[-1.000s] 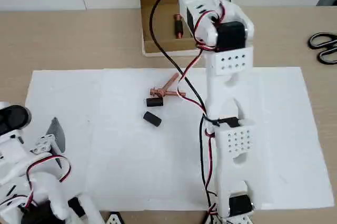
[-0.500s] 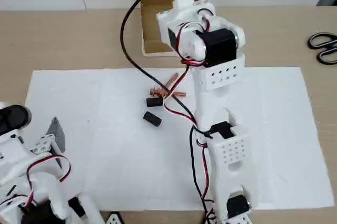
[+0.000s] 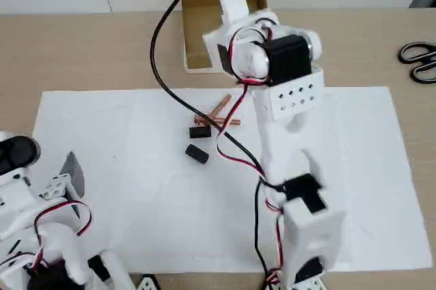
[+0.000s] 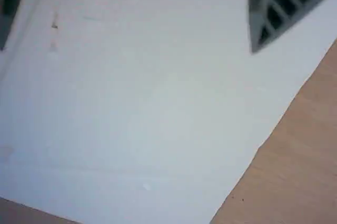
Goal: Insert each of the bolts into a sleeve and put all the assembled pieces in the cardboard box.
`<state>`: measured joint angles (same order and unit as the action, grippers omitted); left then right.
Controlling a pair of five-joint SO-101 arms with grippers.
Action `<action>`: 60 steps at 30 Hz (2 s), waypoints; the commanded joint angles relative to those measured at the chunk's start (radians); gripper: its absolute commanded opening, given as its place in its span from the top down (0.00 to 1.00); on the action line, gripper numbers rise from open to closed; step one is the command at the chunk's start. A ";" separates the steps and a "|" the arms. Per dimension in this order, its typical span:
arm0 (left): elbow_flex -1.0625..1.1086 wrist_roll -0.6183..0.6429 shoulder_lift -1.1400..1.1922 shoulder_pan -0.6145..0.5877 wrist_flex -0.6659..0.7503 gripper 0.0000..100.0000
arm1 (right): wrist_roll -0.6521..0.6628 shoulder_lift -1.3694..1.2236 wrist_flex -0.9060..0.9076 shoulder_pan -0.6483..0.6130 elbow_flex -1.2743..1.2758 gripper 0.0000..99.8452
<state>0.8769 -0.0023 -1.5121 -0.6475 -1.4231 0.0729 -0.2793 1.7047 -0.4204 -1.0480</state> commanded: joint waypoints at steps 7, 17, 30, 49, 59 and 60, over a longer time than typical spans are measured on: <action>0.013 -0.006 -0.003 -0.003 -0.002 0.72 | 0.038 0.427 -0.027 -0.139 0.802 0.81; 0.015 -0.006 -0.003 -0.003 -0.002 0.72 | 0.044 0.360 -0.139 -0.219 1.016 0.81; 0.015 -0.006 -0.003 -0.003 -0.002 0.72 | 0.213 0.150 -0.189 -0.232 1.016 0.51; 0.016 -0.003 -0.003 0.000 0.000 0.72 | 0.258 0.104 -0.288 -0.298 0.982 0.54; 0.016 -0.003 -0.003 0.000 -0.002 0.72 | 0.238 0.104 -0.297 -0.295 0.962 0.92; 0.016 -0.003 -0.003 0.000 -0.002 0.72 | 0.238 0.104 -0.297 -0.295 0.957 0.92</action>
<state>0.8907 -0.0023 -1.5121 -0.6475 -1.4231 0.3245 -0.1811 1.4193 -0.7104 -0.0338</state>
